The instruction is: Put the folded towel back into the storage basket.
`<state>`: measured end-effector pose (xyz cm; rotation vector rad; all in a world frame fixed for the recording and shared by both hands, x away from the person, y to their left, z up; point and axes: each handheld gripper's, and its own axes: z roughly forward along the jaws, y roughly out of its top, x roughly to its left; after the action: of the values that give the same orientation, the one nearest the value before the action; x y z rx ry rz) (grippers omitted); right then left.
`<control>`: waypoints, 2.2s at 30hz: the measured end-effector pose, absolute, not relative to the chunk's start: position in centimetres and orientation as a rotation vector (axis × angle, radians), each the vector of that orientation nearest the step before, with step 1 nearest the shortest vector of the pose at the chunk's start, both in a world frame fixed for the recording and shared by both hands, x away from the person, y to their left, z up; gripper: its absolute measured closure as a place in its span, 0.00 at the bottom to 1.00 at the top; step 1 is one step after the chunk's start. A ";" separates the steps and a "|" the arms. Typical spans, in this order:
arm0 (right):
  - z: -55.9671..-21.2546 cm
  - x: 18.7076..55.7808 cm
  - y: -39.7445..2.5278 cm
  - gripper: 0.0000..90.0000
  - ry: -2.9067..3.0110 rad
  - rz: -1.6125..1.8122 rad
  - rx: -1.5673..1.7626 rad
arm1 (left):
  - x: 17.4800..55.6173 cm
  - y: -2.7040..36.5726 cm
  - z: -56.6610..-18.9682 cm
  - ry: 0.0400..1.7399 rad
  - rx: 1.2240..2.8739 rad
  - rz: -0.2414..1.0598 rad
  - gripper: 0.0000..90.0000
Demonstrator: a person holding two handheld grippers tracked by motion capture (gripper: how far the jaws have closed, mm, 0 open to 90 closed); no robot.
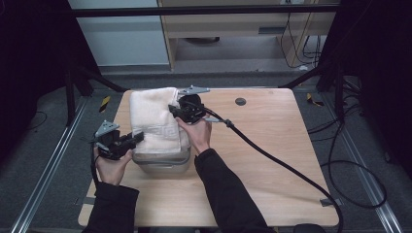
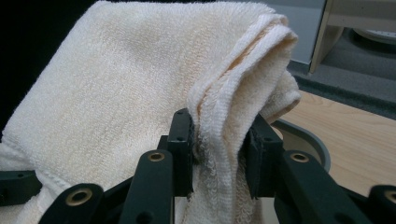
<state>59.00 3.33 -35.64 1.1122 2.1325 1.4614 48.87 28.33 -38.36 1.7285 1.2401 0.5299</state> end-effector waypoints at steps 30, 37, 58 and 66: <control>-40.2 59.7 4.2 0.75 2.194 1.350 1.190 | 50.3 28.1 -41.6 1.300 1.861 0.519 0.81; -41.2 59.8 3.9 0.74 2.204 1.328 1.207 | 50.6 27.8 -42.3 1.304 1.893 0.507 0.81; -42.6 59.7 3.5 0.71 2.217 1.273 1.204 | 51.2 27.0 -43.2 1.326 1.948 0.518 0.75; -42.8 59.8 3.4 0.67 2.235 1.238 1.179 | 51.2 26.9 -43.2 1.337 1.951 0.548 0.65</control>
<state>59.85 3.42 -42.83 1.1789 2.2347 1.2381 51.16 26.89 -43.19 1.9509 1.3371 0.5477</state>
